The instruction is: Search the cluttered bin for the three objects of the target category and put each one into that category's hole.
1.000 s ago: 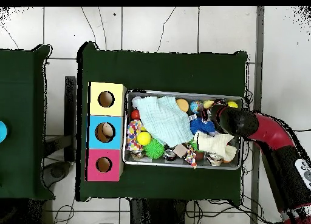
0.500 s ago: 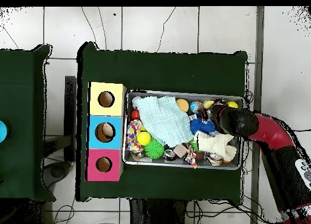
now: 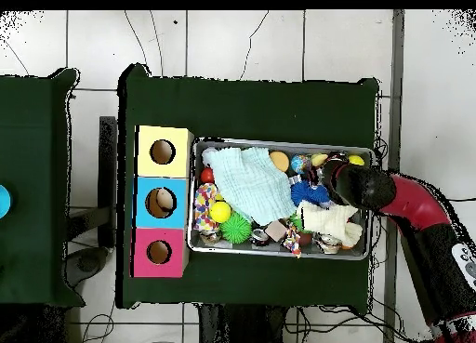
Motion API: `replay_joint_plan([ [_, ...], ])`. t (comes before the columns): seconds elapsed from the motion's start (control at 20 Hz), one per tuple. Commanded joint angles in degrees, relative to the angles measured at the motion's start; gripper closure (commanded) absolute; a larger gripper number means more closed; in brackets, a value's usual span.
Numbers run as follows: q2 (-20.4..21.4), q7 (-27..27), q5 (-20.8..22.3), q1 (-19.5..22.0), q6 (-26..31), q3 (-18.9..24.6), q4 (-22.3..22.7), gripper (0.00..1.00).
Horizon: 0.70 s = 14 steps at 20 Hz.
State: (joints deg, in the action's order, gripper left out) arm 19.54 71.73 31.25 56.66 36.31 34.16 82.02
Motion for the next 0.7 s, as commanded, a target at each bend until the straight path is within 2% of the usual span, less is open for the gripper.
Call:
replay_joint_plan([
  [0.05, -7.5, -1.7, 4.9, 1.2, -7.1, -2.5, -4.0, 0.00],
  [0.4, -7.4, -2.2, 4.5, 1.4, -6.1, -2.3, -3.6, 0.00],
  [0.7, -6.0, -2.5, 4.5, 2.8, -8.2, -0.6, -0.1, 0.00],
])
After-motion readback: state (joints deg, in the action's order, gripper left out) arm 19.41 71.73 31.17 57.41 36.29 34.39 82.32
